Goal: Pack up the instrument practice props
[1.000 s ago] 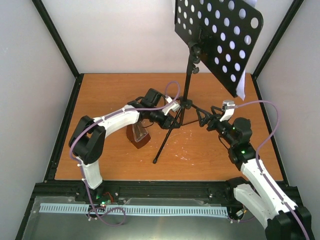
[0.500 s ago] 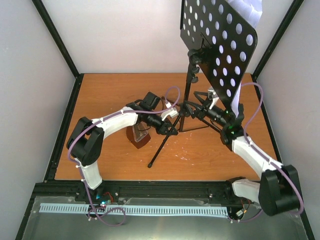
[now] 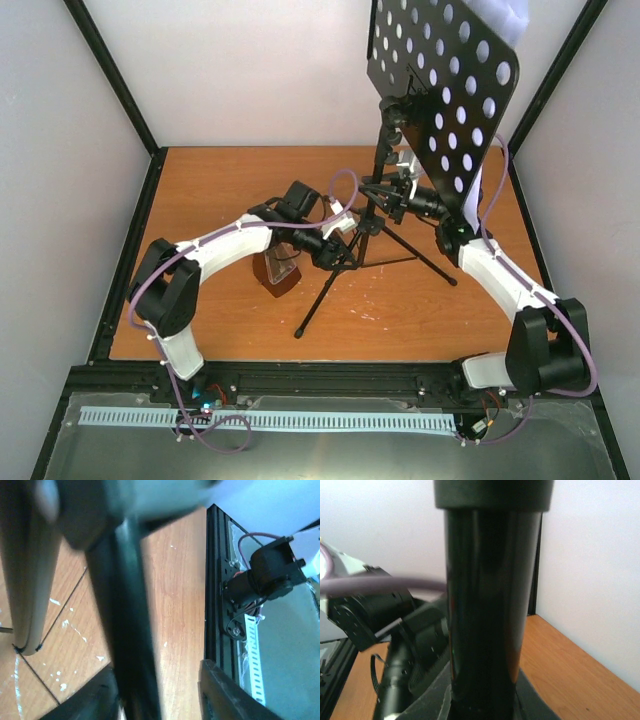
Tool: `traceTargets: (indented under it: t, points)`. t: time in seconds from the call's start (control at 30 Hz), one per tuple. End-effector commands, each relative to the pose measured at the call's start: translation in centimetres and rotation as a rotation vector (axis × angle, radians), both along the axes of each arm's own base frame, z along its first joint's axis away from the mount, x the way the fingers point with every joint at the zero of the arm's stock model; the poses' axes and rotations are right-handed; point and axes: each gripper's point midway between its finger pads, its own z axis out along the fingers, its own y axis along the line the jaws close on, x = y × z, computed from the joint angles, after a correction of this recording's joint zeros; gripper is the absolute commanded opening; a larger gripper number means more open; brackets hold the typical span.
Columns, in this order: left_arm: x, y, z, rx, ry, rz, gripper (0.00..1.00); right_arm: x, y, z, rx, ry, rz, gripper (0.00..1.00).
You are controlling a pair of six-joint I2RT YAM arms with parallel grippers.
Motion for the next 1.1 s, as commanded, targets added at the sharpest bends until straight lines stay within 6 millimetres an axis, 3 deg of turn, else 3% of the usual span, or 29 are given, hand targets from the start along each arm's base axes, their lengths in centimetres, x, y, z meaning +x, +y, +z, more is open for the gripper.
traceTargets:
  t: [0.0, 0.07, 0.2, 0.37, 0.47, 0.53, 0.63, 0.73, 0.87, 1.07]
  points:
    - [0.8, -0.7, 5.6, -0.11, -0.148, -0.003, 0.53, -1.1, -0.9, -0.6, -0.051, 0.033, -0.056, 0.03]
    - [1.1, -0.6, 7.5, -0.122, -0.17, 0.032, 0.72, -0.7, -1.9, -0.5, -0.076, 0.002, -0.165, 0.03]
    - [1.2, 0.4, 13.0, -0.183, -0.277, 0.12, 0.93, 0.7, -5.4, 0.4, -0.118, -0.082, -0.459, 0.03]
    - [1.4, 2.1, 18.2, -0.242, -0.355, 0.248, 0.99, 2.6, -11.5, 2.3, -0.111, -0.12, -0.864, 0.03]
    - [3.2, 4.3, 19.5, -0.237, -0.351, 0.398, 0.99, 3.6, -14.3, 3.0, -0.087, -0.081, -1.033, 0.03]
    - [4.4, 6.3, 20.2, -0.255, -0.328, 0.481, 1.0, 4.1, -14.9, 3.2, -0.066, -0.057, -1.078, 0.03]
    - [5.8, 9.2, 20.5, -0.259, -0.325, 0.605, 1.0, 5.0, -14.8, 3.5, -0.018, -0.032, -1.136, 0.03]
    - [6.7, 11.4, 20.2, -0.247, -0.301, 0.686, 1.0, 5.7, -13.6, 3.8, -0.009, -0.041, -1.226, 0.03]
    - [7.3, 13.1, 19.3, -0.213, -0.272, 0.752, 0.99, 6.7, -10.8, 4.2, 0.02, -0.021, -1.298, 0.03]
    - [7.5, 15.6, 18.6, -0.174, -0.269, 0.848, 0.99, 8.3, -7.3, 3.1, -0.03, 0.025, -1.469, 0.03]
